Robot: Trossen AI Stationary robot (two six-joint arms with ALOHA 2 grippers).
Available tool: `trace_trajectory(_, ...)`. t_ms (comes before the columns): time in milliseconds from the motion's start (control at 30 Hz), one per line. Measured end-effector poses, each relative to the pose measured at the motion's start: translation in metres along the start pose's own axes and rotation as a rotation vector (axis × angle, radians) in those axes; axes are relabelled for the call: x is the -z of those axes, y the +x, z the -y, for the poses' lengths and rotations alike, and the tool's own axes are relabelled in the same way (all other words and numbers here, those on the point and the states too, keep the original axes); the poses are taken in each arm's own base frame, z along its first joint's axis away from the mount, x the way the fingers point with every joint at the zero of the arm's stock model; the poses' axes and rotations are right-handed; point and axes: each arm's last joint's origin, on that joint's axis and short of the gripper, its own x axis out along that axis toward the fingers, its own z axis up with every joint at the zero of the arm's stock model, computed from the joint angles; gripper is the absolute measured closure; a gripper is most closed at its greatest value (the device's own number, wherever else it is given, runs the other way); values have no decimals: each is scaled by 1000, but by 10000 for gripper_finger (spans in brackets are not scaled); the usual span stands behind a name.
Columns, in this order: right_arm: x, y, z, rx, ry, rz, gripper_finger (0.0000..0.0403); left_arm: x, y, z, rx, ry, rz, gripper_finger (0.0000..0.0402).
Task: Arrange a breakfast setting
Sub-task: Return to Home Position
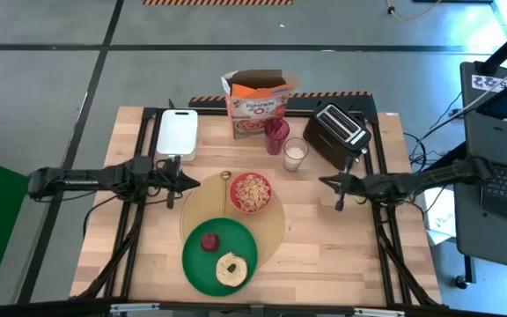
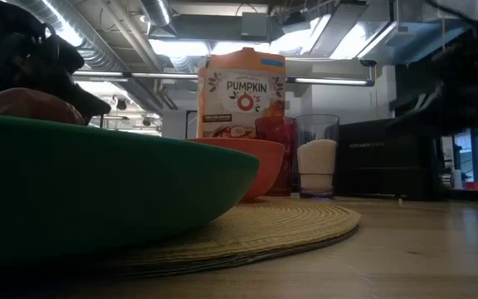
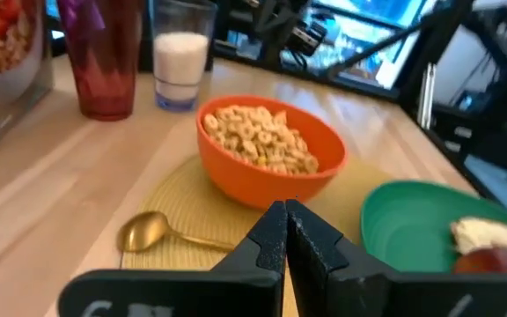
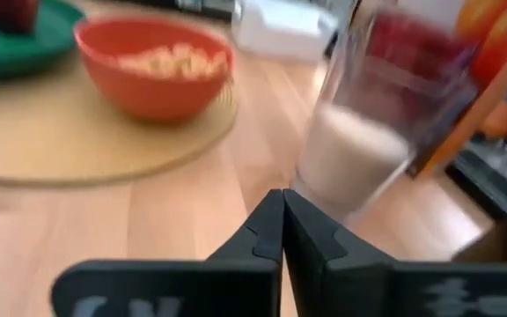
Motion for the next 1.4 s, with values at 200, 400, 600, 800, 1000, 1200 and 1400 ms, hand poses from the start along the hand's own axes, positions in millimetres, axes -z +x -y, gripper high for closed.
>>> trace_trajectory(200,6,7,-3,35,-22,-71,378,5,3,2,10,110,-57,401)
trace_trajectory(400,-16,5,1,72,-117,133,394,6,4,1,-16,119,-64,401)
trace_trajectory(600,-28,-4,5,85,-170,265,390,6,4,1,-15,119,-64,401)
trace_trajectory(800,-34,-19,13,124,-168,371,394,6,4,1,-15,119,-64,401)
trace_trajectory(1000,-28,-27,17,114,-135,370,392,6,4,1,-15,120,-64,401)
trace_trajectory(1200,-23,-27,16,59,-155,236,370,6,4,1,-14,121,-61,401)
trace_trajectory(1400,-23,-27,15,40,-178,221,368,6,4,1,-13,121,-60,401)
